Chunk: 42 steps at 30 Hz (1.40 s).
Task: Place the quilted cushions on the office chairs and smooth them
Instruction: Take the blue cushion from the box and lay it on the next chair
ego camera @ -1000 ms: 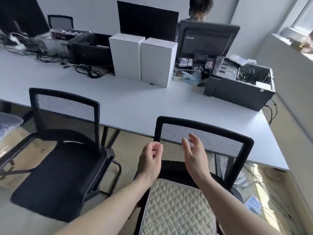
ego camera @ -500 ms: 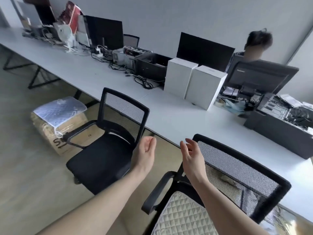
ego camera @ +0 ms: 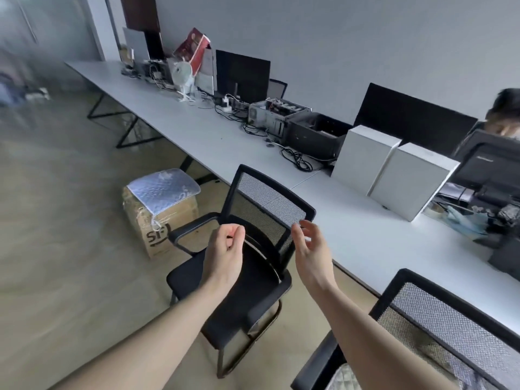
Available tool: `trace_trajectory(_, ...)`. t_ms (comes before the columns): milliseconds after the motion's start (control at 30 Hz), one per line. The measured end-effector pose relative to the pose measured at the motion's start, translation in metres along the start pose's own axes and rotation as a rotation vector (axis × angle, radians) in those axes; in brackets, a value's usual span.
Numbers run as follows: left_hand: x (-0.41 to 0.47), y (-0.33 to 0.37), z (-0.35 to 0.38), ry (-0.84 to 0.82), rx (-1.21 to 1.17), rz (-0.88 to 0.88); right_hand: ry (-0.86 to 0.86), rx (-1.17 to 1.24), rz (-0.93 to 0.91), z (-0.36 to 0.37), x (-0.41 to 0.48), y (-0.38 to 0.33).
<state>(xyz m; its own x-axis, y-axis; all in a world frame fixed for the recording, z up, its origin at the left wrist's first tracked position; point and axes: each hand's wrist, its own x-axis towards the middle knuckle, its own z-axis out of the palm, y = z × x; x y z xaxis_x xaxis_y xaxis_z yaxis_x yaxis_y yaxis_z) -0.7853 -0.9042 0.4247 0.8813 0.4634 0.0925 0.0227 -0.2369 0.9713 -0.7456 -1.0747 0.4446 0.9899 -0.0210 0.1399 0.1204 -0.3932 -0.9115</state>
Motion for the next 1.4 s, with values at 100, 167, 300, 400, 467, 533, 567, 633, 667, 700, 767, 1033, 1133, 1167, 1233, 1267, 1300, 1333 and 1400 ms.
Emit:
trace_trajectory(100, 0.026, -0.008, -0.034, 0.039, 0.005, -0.014, -0.015, 0.005, -0.004, 0.041, 0.013, -0.019)
trace_trajectory(167, 0.044, -0.010, -0.056, 0.072, 0.006, -0.028, -0.029, 0.007, -0.009, 0.067, 0.021, -0.032)
trace_trajectory(300, 0.078, -0.018, -0.103, 0.116, 0.006, -0.039, -0.069, 0.001, -0.040, 0.125, 0.036, -0.059)
trace_trajectory(400, 0.104, -0.027, -0.140, 0.140, -0.013, -0.051, -0.091, 0.003, -0.058, 0.169, 0.044, -0.079)
trace_trajectory(467, 0.120, -0.032, -0.163, 0.163, -0.025, -0.061, -0.107, 0.009, -0.063, 0.196, 0.049, -0.091)
trace_trajectory(533, 0.134, -0.036, -0.185, 0.179, -0.024, -0.062, -0.124, 0.004, -0.074, 0.222, 0.055, -0.104)
trace_trajectory(567, 0.142, -0.038, -0.198, 0.189, -0.023, -0.063, -0.131, 0.004, -0.080, 0.237, 0.057, -0.111)
trace_trajectory(633, 0.154, -0.043, -0.219, 0.210, -0.017, -0.069, -0.147, 0.020, -0.080, 0.260, 0.061, -0.121)
trace_trajectory(667, 0.160, -0.045, -0.229, 0.223, -0.011, -0.067, -0.160, 0.031, -0.079, 0.271, 0.063, -0.127)
trace_trajectory(700, 0.167, -0.048, -0.241, 0.238, -0.002, -0.063, -0.171, 0.039, -0.081, 0.284, 0.064, -0.133)
trace_trajectory(767, 0.177, -0.055, -0.260, 0.267, 0.012, -0.056, -0.192, 0.048, -0.095, 0.306, 0.065, -0.141)
trace_trajectory(1033, 0.207, -0.076, -0.314, 0.389, 0.010, -0.072, -0.278, 0.055, -0.112, 0.376, 0.069, -0.163)
trace_trajectory(1133, 0.222, -0.082, -0.331, 0.436, 0.012, -0.086, -0.315, 0.055, -0.135, 0.404, 0.081, -0.173)
trace_trajectory(1167, 0.230, -0.085, -0.339, 0.457, 0.016, -0.090, -0.332, 0.059, -0.143, 0.417, 0.087, -0.178)
trace_trajectory(1233, 0.240, -0.087, -0.347, 0.477, 0.019, -0.092, -0.350, 0.075, -0.147, 0.432, 0.095, -0.182)
trace_trajectory(1267, 0.247, -0.088, -0.352, 0.493, 0.021, -0.094, -0.369, 0.087, -0.150, 0.442, 0.101, -0.186)
trace_trajectory(1300, 0.256, -0.088, -0.358, 0.512, 0.024, -0.096, -0.387, 0.099, -0.153, 0.453, 0.107, -0.190)
trace_trajectory(1333, 0.264, -0.088, -0.364, 0.530, 0.024, -0.098, -0.399, 0.112, -0.148, 0.463, 0.113, -0.194)
trace_trajectory(1400, 0.285, -0.090, -0.376, 0.561, 0.033, -0.106, -0.425, 0.150, -0.125, 0.487, 0.128, -0.204)
